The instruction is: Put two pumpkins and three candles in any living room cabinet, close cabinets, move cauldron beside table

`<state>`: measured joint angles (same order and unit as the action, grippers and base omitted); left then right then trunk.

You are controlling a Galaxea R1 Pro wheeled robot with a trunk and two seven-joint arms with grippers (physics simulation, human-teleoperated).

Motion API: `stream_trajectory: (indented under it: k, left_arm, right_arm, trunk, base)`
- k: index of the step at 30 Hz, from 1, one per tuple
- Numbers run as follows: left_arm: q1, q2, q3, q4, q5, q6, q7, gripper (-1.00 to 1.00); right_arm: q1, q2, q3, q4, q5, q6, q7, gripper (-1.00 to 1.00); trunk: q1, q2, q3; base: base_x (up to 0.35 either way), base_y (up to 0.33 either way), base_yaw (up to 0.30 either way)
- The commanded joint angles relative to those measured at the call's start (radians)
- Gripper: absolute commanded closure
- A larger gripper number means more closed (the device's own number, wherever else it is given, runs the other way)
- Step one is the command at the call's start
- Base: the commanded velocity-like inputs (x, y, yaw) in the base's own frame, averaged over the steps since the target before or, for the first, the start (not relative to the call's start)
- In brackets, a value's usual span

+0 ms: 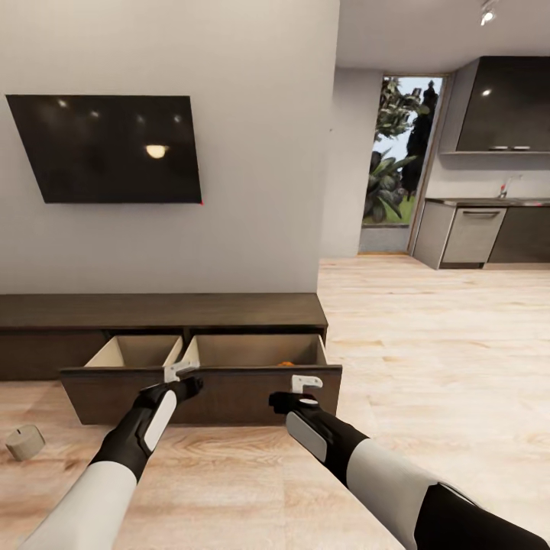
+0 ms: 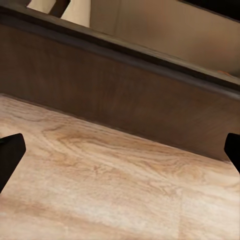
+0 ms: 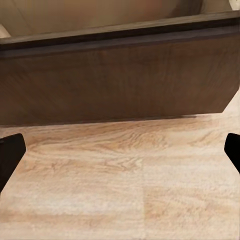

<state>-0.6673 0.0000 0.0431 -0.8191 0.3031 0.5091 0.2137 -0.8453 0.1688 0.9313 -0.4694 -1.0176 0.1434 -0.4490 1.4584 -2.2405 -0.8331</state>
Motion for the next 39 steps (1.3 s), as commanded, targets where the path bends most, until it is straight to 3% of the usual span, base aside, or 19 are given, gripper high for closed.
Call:
stream_trajectory:
  k: [1,7,11,18,22,25,36,39]
  left_arm:
    - [0.000,0.001,0.000,-0.002,0.010,0.004,0.007,-1.00]
    - [0.000,0.000,-0.001,0.001,0.010,0.002,0.007,-1.00]
    - [0.001,-0.001,-0.005,0.001,0.011,0.002,0.007,-1.00]
    - [0.000,-0.001,-0.056,0.023,0.010,0.000,0.007,-1.00]
    - [0.001,-0.002,-0.081,0.029,0.012,-0.037,0.007,-1.00]
    - [0.001,-0.001,-0.097,0.030,0.014,-0.050,0.007,-1.00]
    - [0.000,0.001,-0.105,0.030,0.010,-0.056,0.007,-1.00]
    - [0.000,-0.001,-0.111,0.036,0.012,-0.099,0.007,-1.00]
  right_arm:
    - [-0.001,-0.001,0.008,-0.002,-0.003,0.001,-0.005,-1.00]
    - [-0.001,-0.001,0.011,-0.002,0.000,-0.004,0.002,-1.00]
    - [-0.001,0.000,0.016,-0.002,0.029,0.000,0.003,-1.00]
    - [-0.001,-0.003,0.018,-0.002,0.041,-0.015,0.001,-1.00]
    - [-0.001,-0.008,0.021,-0.002,0.043,-0.082,0.002,-1.00]
    - [-0.001,-0.011,0.050,-0.001,0.060,-0.122,0.001,-1.00]
    - [-0.001,-0.011,0.068,-0.001,0.077,-0.139,0.001,-1.00]
    - [-0.001,-0.011,0.068,-0.002,0.077,-0.139,0.001,-1.00]
  trunk:
    - [0.004,-0.008,-0.004]
    - [0.027,-0.050,-0.023]
    - [0.042,-0.078,-0.036]
    - [0.069,-0.127,-0.058]
    - [0.084,-0.155,-0.070]
    - [0.096,-0.176,-0.079]
    - [0.138,-0.253,-0.114]
    - [0.143,-0.260,-0.125]
  base:
    - [0.000,0.000,0.000]
    - [0.000,0.000,0.000]
    - [0.000,0.000,0.000]
    - [0.000,0.000,0.000]
    - [0.000,0.000,0.000]
    - [0.000,0.000,0.000]
    - [0.000,0.000,0.000]
    - [0.000,0.000,0.000]
